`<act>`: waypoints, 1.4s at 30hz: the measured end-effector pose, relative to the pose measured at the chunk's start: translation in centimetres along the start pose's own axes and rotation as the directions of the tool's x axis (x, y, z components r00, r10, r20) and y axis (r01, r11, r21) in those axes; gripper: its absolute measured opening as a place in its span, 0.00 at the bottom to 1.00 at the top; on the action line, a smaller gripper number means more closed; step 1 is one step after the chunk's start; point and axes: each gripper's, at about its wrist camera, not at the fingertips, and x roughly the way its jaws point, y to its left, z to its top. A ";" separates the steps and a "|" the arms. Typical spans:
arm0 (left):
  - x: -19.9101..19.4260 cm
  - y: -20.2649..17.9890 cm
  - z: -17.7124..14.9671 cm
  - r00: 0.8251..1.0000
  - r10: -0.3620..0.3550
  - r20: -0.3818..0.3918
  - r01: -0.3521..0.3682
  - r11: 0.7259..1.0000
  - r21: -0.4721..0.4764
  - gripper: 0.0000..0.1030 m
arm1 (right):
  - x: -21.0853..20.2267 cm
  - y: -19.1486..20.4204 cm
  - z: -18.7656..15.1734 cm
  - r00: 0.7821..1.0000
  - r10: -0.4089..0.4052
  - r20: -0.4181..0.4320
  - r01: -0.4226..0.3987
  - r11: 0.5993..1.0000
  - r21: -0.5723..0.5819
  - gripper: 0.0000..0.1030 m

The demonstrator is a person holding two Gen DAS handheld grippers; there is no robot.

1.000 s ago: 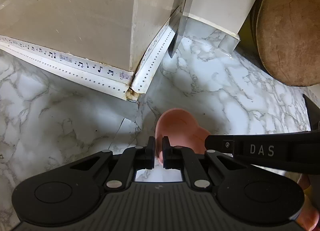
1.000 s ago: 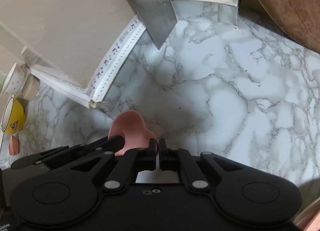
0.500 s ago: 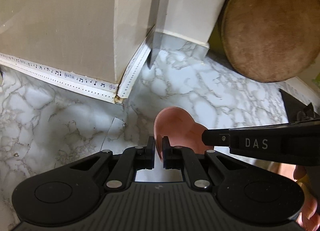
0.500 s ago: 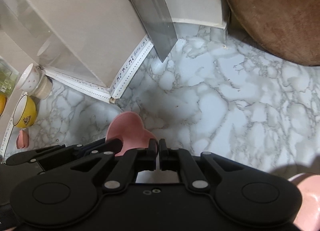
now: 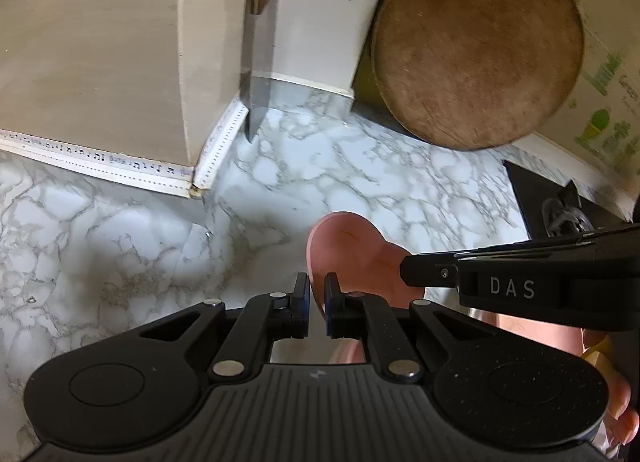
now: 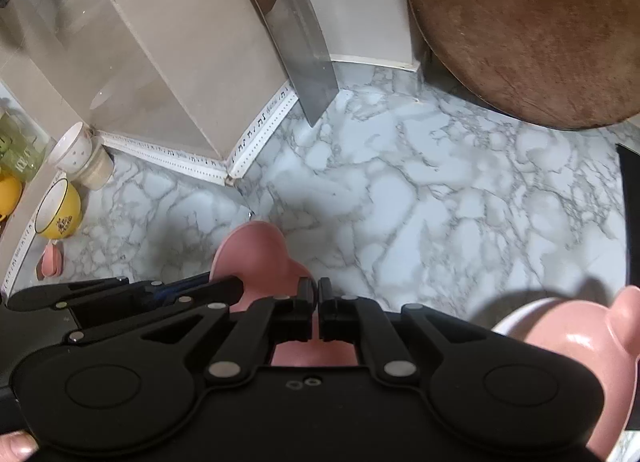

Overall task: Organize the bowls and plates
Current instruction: 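Lift the heart dish with both grippers and carry it over the pink bowl, then lower the heart dish into the pink bowl and open both grippers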

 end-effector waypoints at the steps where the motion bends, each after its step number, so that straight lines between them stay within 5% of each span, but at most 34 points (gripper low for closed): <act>1: -0.2 -0.2 -0.2 1.000 -0.004 -0.002 0.004 1.000 0.004 0.06 | -0.2 0.0 -0.3 1.000 -0.004 0.001 0.004 1.000 -0.002 0.04; 18: -1.5 -3.6 -3.3 0.997 -0.050 -0.056 0.055 0.994 0.092 0.06 | -1.9 -1.5 -4.4 0.999 -0.030 -0.022 0.030 1.000 -0.011 0.04; 42: 3.4 -4.8 -5.5 0.985 -0.026 -0.168 0.055 0.984 0.169 0.07 | 1.3 -2.9 -6.2 0.994 -0.059 -0.089 0.058 0.998 -0.011 0.04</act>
